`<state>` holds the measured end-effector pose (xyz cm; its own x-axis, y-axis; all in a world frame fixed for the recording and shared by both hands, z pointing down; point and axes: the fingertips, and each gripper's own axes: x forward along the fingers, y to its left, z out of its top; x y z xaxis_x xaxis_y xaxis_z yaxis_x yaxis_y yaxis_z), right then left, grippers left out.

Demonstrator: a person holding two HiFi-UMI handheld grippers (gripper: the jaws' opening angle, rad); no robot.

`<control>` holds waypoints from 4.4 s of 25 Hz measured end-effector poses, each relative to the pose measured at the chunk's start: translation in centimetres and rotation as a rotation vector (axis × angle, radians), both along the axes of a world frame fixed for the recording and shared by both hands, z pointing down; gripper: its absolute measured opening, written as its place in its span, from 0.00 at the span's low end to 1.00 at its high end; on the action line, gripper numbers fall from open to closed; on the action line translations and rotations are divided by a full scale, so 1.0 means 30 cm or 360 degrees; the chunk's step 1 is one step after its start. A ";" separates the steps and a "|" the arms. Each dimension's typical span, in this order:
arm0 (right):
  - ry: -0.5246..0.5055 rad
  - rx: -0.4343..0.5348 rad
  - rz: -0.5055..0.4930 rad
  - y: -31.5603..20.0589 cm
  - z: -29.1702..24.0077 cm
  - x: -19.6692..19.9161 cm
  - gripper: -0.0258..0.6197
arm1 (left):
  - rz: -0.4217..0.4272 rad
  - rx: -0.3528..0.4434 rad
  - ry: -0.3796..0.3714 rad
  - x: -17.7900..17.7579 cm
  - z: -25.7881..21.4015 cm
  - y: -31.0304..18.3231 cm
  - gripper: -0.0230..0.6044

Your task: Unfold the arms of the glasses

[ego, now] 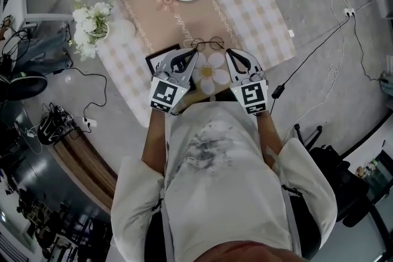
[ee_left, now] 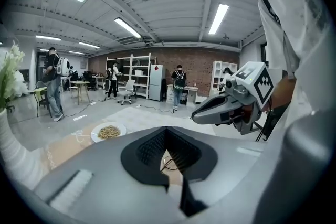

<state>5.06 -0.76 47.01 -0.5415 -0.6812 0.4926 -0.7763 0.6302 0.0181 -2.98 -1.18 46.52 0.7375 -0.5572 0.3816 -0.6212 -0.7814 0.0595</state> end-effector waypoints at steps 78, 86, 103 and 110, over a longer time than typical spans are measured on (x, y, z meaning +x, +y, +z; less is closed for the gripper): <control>0.0258 -0.0283 -0.0137 -0.020 0.318 0.053 0.16 | 0.0532 -0.0299 -0.0704 0.189 0.574 -0.049 0.16; 0.0258 -0.0299 -0.0163 -0.046 0.330 0.051 0.16 | 0.0548 -0.0347 -0.0685 0.194 0.590 -0.045 0.15; 0.0251 -0.0347 -0.0235 -0.092 0.377 0.028 0.07 | 0.0652 -0.0405 -0.0615 0.201 0.586 -0.008 0.06; 0.0292 -0.0389 -0.0304 -0.097 0.426 -0.001 0.06 | 0.0676 -0.0409 -0.0613 0.201 0.588 0.003 0.06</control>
